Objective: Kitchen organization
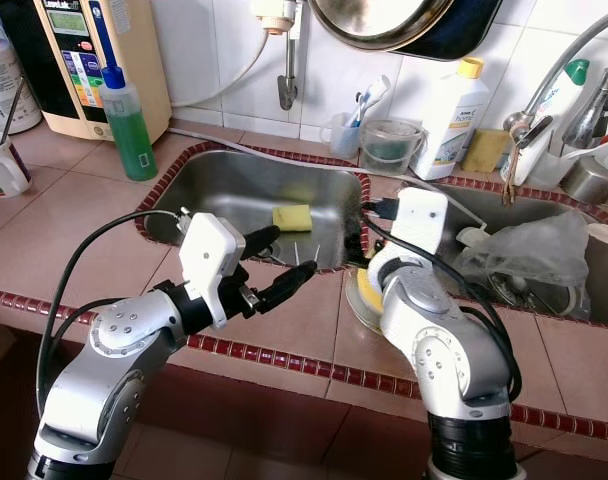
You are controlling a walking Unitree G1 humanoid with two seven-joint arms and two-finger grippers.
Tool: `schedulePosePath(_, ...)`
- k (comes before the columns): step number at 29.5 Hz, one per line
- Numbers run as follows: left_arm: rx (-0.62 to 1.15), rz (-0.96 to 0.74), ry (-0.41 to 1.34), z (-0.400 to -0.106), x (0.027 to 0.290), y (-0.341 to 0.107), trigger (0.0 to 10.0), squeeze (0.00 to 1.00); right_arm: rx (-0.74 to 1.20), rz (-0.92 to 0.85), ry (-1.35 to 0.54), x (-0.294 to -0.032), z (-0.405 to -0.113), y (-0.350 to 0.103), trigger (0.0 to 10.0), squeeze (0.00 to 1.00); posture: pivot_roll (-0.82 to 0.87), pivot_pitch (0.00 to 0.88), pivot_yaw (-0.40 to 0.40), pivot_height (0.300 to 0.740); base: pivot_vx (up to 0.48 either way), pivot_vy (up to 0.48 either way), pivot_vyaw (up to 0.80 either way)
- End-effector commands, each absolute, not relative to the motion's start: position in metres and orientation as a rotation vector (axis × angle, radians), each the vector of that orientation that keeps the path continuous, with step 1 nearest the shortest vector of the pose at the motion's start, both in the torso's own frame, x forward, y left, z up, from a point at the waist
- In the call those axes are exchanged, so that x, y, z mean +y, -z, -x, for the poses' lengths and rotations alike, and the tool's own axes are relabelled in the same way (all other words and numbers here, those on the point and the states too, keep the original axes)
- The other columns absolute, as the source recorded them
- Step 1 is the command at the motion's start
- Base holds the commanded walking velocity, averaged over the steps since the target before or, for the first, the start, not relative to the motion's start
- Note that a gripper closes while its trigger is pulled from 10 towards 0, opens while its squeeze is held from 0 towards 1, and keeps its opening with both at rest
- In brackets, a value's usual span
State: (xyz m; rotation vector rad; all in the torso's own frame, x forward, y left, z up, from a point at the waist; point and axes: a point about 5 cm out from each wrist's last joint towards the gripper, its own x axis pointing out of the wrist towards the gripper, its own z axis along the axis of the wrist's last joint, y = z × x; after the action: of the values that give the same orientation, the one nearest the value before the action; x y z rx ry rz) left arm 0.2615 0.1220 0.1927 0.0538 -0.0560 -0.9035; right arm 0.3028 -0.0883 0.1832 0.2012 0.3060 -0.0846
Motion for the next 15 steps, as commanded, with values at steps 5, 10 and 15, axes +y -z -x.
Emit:
schedulePosePath(5, -0.049, -0.064, 0.958, -0.256, 0.118, -0.195, 10.0, 0.0, 0.323, -0.304, 0.022, -0.059, -0.305, -0.201, 10.0, 0.0, 0.09, 0.0, -0.069, 0.74, 0.0, 0.0, 0.0)
schedulePosePath(10, -0.038, -0.069, 0.957, -0.255, 0.121, -0.194, 10.0, 0.0, 0.311, -0.366, 0.021, -0.059, -0.306, -0.207, 10.0, 0.0, 0.1, 0.0, -0.07, 0.74, 0.0, 0.0, 0.0)
schedulePosePath(15, -0.032, -0.063, 0.956, -0.254, 0.122, -0.194, 10.0, 0.0, 0.224, -0.32, 0.052, -0.069, -0.304, -0.213, 10.0, 0.0, 0.09, 0.0, -0.068, 0.74, 0.0, 0.0, 0.0)
